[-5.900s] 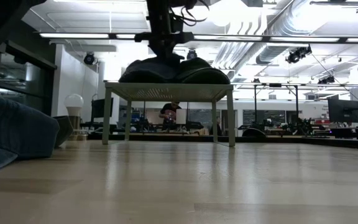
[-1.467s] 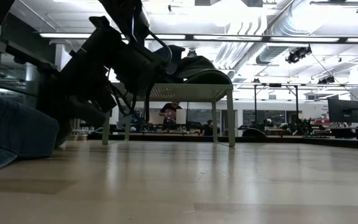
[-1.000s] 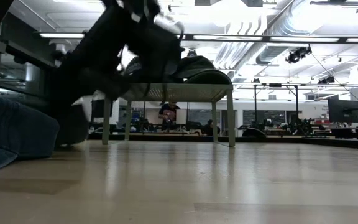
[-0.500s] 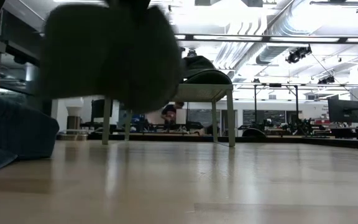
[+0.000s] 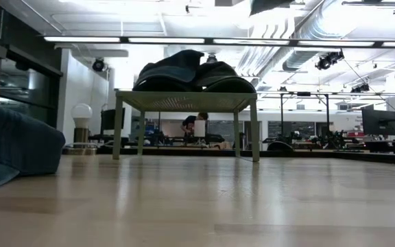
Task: Pick & Place hat
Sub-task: Stack the gray cap on the stacked gray cap on the shelf
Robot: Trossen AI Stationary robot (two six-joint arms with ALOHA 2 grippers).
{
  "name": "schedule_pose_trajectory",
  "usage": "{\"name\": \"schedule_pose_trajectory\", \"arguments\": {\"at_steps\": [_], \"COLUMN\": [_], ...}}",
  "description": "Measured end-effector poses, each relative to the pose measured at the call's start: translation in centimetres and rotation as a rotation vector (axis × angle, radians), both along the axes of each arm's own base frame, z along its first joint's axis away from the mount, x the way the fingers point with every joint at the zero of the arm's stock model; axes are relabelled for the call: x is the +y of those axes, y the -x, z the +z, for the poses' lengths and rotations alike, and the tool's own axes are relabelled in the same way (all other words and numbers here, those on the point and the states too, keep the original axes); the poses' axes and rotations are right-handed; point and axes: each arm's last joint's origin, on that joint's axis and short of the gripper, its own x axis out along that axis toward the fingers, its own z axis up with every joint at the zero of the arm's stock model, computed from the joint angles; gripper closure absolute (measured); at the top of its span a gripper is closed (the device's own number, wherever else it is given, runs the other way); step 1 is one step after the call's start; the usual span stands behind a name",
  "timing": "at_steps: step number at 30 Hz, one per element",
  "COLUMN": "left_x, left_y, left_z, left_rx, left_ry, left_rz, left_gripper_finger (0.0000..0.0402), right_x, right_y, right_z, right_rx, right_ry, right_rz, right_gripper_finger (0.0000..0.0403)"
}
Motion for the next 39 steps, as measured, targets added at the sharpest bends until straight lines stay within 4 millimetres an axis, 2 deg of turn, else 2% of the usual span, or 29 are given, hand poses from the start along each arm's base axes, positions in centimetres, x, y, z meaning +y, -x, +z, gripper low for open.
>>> {"name": "schedule_pose_trajectory", "arguments": {"at_steps": [7,12,17,24,30,39], "left_x": [-0.4,-0.5,-0.4,0.1,0.4,0.5], "left_y": [-1.0,-1.0,-1.0,-1.2,-1.1,-1.4], "left_z": [1.7,1.8,1.8,2.1,2.2,3.2], "left_rx": [-0.212,-0.222,-0.226,-0.244,-0.230,-0.281], "left_ry": [-0.162,-0.199,-0.219,-0.391,-0.515,-0.709], "left_rz": [-0.080,-0.102,-0.077,0.022,0.089,0.114], "left_gripper_finger": [0.0396,0.0396,0.0396,0.0396,0.0396,0.0396], "right_x": [0.3,0.0,-0.4,-0.3,-0.5,-0.6], "right_y": [-0.5,-0.2,0.3,0.1,-0.1,-0.4], "right_z": [0.6,0.8,1.3,1.6,2.1,2.9], "right_rx": [-0.082,-0.094,-0.147,-0.189,-0.281,-0.364], "right_ry": [0.000,0.011,-0.052,-0.102,-0.052,0.114], "right_rz": [0.028,0.032,-0.056,-0.091,-0.169,-0.166], "right_gripper_finger": [0.0213,0.0213,0.0213,0.0213,0.0212,0.0212]}}
